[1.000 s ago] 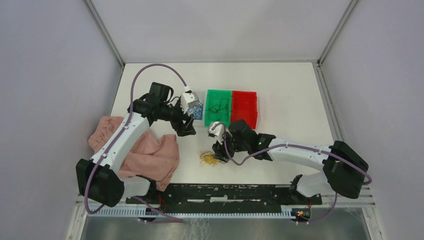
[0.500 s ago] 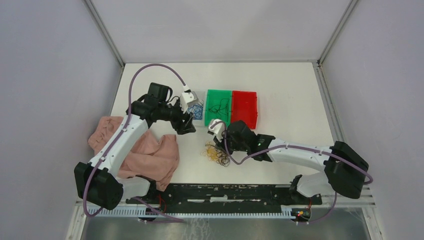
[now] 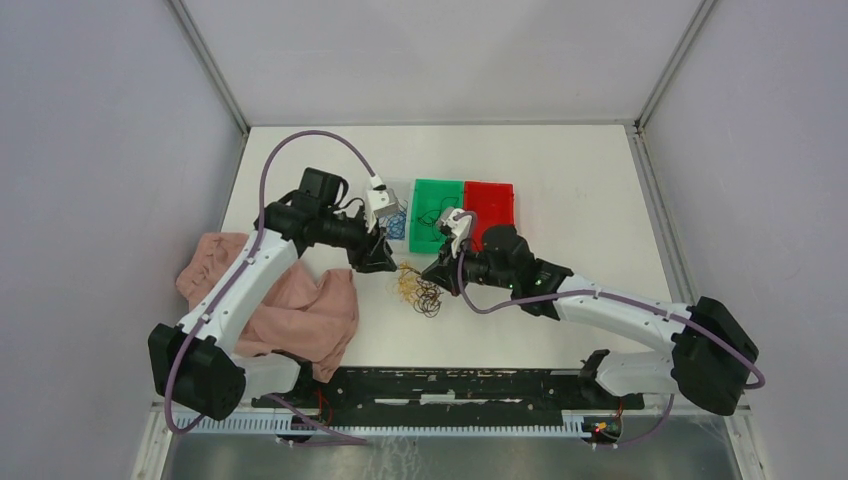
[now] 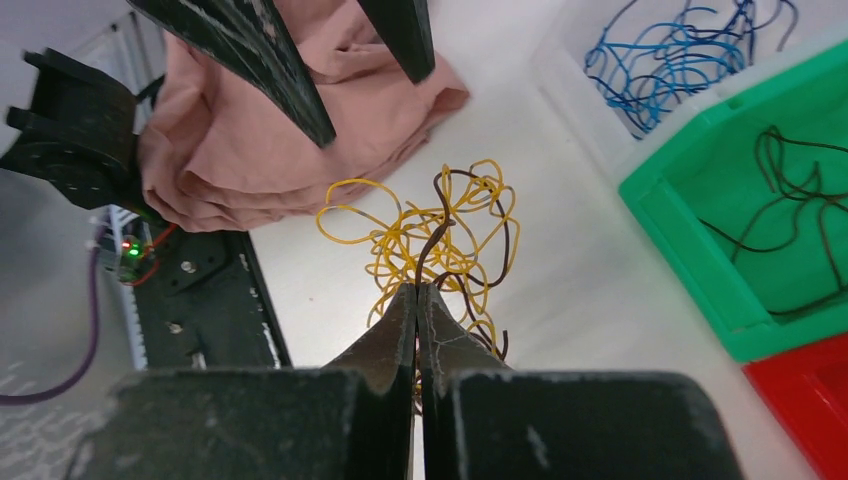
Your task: Untangle the cables
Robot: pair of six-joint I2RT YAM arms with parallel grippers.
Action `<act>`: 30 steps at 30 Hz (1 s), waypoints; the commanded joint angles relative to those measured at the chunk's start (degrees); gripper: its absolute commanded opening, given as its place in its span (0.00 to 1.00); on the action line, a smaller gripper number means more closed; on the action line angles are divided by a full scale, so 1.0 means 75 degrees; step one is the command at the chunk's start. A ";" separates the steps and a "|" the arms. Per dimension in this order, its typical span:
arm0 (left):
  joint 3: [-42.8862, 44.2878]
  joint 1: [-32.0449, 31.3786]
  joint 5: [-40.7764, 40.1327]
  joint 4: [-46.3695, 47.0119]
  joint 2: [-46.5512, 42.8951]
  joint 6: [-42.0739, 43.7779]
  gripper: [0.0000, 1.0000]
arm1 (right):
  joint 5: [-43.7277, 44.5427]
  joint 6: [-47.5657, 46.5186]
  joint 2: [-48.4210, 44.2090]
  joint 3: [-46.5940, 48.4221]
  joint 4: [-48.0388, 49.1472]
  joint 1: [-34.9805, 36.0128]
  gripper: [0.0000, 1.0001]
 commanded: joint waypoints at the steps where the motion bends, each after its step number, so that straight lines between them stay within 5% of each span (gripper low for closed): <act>1: 0.0173 -0.0290 0.1018 -0.0356 -0.0136 0.0376 0.51 | -0.0915 0.1053 0.0384 0.0370 0.1109 -0.0012 0.00; 10: -0.0022 -0.0557 0.0711 -0.0688 -0.0169 0.1023 0.36 | -0.1366 0.1513 0.0584 0.0514 0.1665 -0.0013 0.00; 27: -0.0237 -0.0574 0.0782 -0.1332 -0.0165 0.1638 0.24 | -0.1469 0.1948 -0.0236 -0.0169 0.2299 -0.0365 0.00; 30: -0.0268 -0.0572 0.0650 -0.1306 -0.0196 0.1741 0.04 | -0.1444 0.2003 -0.0383 -0.0274 0.2251 -0.0509 0.00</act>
